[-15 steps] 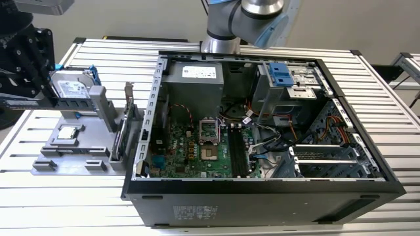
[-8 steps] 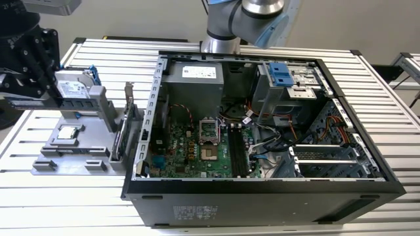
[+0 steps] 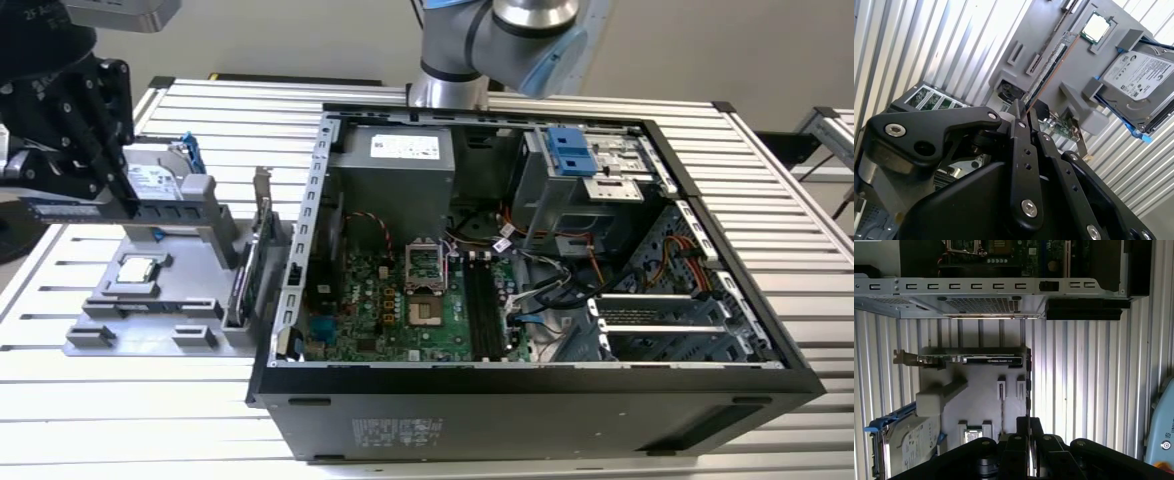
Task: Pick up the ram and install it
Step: 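Pick up the ram and move it above insertion slot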
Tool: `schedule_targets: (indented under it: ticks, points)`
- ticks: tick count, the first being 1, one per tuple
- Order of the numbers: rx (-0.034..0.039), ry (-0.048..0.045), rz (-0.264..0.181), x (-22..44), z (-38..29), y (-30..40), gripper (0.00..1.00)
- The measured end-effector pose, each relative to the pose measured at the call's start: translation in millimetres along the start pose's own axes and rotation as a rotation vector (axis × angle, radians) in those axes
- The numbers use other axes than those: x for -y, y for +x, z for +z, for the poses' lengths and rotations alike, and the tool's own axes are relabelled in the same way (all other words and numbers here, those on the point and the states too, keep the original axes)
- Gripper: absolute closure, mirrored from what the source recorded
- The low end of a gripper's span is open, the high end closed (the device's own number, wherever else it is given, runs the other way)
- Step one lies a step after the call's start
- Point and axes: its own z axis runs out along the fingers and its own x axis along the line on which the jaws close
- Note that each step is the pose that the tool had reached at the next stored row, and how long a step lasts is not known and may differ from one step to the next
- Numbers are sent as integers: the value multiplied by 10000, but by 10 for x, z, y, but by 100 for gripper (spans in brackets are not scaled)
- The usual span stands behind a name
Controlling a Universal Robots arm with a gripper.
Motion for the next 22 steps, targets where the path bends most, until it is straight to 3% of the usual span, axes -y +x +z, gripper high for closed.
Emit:
schedule_targets:
  ticks: [22]
  points:
    - [46, -1, 1, -194, -2, 6, 100]
